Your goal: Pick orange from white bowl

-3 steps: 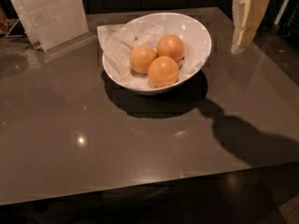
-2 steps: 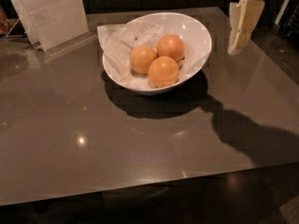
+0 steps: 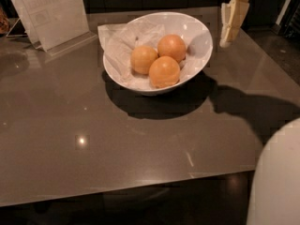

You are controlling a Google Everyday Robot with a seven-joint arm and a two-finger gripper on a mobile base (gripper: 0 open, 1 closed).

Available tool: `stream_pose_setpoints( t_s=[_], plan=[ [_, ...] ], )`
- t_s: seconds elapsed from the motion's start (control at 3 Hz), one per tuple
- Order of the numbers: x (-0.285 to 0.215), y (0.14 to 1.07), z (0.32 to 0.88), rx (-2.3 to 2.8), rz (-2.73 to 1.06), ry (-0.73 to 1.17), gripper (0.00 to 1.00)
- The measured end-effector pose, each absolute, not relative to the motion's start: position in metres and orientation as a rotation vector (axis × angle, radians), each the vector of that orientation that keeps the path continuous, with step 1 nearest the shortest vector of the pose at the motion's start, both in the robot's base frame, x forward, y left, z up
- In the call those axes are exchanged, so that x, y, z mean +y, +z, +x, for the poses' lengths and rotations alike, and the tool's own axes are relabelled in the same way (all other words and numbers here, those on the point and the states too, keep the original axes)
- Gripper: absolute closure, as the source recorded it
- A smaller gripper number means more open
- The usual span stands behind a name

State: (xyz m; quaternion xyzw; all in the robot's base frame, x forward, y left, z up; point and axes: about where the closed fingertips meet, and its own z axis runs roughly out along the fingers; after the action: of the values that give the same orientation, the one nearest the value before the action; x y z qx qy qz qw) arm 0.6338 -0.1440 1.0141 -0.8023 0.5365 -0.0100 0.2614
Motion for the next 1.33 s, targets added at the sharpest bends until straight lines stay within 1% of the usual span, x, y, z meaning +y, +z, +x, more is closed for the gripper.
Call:
stream_pose_setpoints(
  t_s=[0.33,0.67,1.0,1.33],
  plan=[
    [-0.143,1.022,0.650,1.434,-2.124,-0.068,0.19],
    [-0.143,1.022,0.650,1.434,-2.124,-0.068,0.42],
    [-0.128,1.014,0.663,1.405,-2.105,-0.036,0.34],
    [-0.096,0.989,0.677,1.341,-2.133,0.079,0.24]
  ],
)
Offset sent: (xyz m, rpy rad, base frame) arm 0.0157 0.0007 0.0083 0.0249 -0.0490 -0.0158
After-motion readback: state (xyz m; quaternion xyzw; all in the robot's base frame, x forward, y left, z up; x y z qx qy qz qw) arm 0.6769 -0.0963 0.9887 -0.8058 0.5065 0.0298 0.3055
